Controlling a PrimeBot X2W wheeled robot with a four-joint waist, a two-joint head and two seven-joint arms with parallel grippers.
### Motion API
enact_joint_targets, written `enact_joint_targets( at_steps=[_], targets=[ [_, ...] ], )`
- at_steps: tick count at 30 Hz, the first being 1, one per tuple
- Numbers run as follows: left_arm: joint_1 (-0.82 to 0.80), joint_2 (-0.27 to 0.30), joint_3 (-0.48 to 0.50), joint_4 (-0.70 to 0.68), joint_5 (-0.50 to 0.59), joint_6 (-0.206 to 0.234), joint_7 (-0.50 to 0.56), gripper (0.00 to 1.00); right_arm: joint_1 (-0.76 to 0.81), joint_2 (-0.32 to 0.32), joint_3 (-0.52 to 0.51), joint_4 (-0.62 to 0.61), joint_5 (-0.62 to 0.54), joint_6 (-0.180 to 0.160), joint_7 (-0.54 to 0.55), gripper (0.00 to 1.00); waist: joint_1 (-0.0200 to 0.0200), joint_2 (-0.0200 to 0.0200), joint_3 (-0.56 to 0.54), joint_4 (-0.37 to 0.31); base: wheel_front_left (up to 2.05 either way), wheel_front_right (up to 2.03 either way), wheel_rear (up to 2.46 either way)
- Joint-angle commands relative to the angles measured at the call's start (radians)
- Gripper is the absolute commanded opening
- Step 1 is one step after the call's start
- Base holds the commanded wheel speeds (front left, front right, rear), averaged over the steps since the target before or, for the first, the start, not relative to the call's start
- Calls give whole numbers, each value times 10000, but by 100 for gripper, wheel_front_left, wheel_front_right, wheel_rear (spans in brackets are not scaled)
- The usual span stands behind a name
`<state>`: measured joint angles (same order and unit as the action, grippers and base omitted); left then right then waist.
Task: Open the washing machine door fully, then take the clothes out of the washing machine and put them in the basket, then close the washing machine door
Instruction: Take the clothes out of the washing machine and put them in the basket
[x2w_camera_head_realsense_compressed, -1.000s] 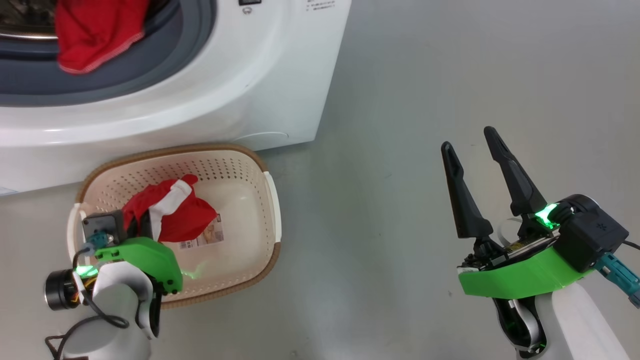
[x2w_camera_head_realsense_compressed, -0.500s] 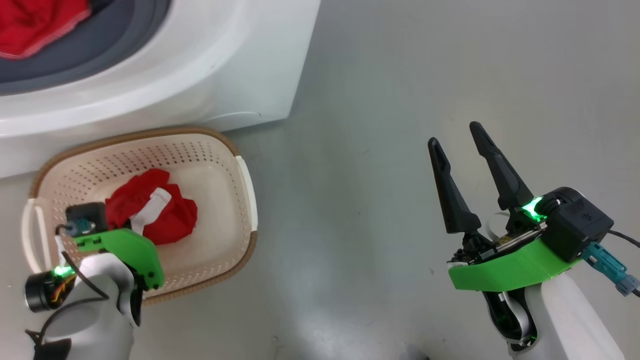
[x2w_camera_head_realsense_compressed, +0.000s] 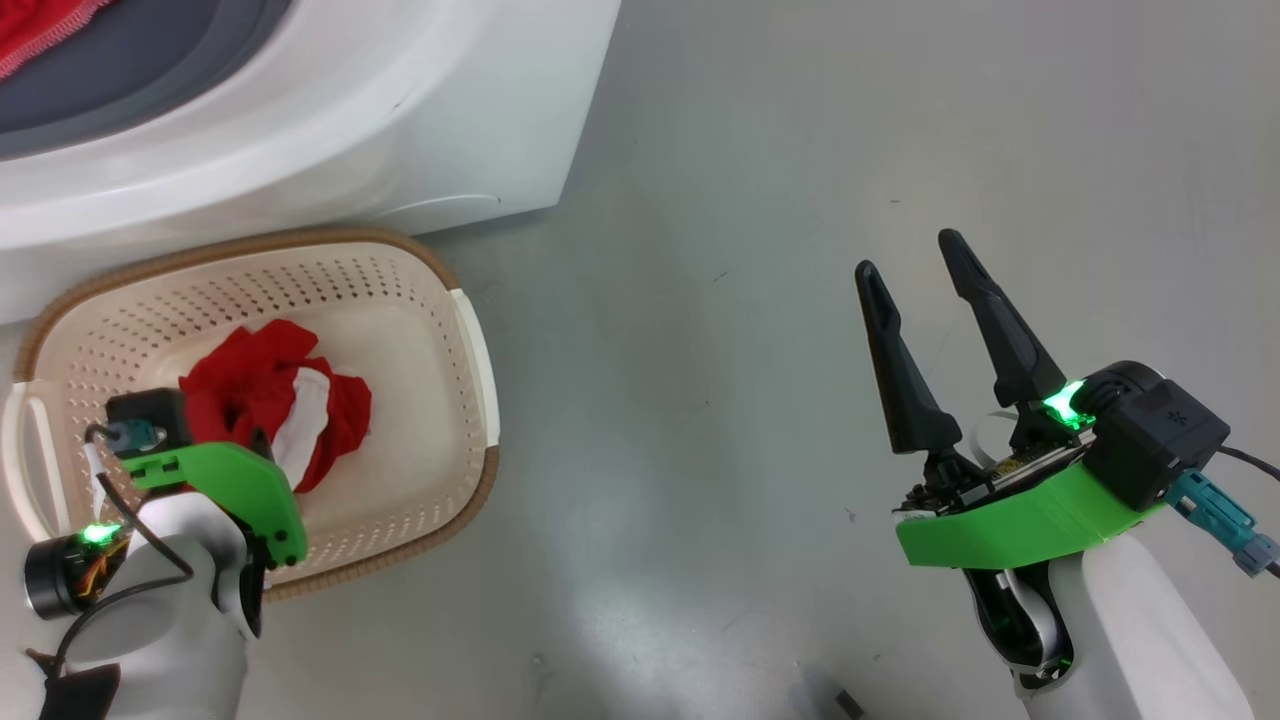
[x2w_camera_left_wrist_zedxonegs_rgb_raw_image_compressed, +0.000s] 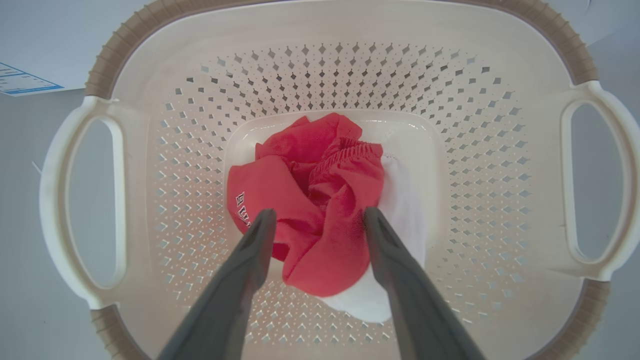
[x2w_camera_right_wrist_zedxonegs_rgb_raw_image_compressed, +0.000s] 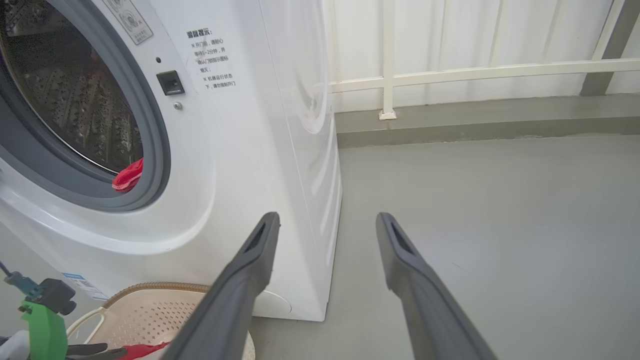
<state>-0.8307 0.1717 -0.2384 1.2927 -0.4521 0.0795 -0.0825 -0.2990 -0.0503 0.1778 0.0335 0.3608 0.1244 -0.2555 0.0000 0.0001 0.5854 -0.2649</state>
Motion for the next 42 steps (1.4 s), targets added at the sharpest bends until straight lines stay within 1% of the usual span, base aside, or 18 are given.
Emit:
enact_joint_targets(
  at_steps=[1,13,15,17,18,20,23,26,31,38,42],
  targets=[
    [-33,331,165,-63,-90,-11,-110,100,-68,1,169,-177,91,63,-63,100,0,-1,-42,64,0,0,0],
    [267,38,37,-70,-208,-354,-1018,100,60,1,0,-59,49,63,-63,100,0,-1,-615,532,0,0,0],
    [320,-53,19,-133,-235,-477,-1220,100,106,1,-41,-24,-20,63,-63,100,0,-1,-766,610,0,0,0],
    [400,-215,10,-230,-304,-738,-1360,100,169,1,-92,34,-108,63,-63,100,0,-1,-940,701,0,0,0],
    [447,-267,-3,-253,-316,-791,-1413,100,197,1,-113,68,-148,63,-63,100,0,-1,-1035,742,0,0,0],
    [548,-310,17,-357,-351,-806,-1548,100,256,1,-129,137,-196,63,-63,100,0,-1,-1235,812,0,0,0],
    [752,-308,84,-610,-367,-611,-1707,100,350,1,-165,221,-254,63,-63,100,0,-1,-1559,897,0,0,0],
    [1029,-371,218,-1073,-443,-573,-1772,100,475,1,-270,293,-343,63,-63,100,0,-1,-1875,987,0,0,0],
    [1749,-386,608,-2942,-387,-542,-1788,100,725,1,-440,400,-435,63,-63,100,0,-1,-2375,1173,0,0,0],
    [3310,-437,1096,-6102,171,-566,-1790,100,1095,1,-589,417,-606,63,-63,100,0,-1,-3136,1353,0,0,0],
    [4190,-472,1427,-7634,548,-345,-1791,100,1278,1,-633,449,-725,63,-63,100,0,-1,-3541,1403,0,0,0]
  ],
)
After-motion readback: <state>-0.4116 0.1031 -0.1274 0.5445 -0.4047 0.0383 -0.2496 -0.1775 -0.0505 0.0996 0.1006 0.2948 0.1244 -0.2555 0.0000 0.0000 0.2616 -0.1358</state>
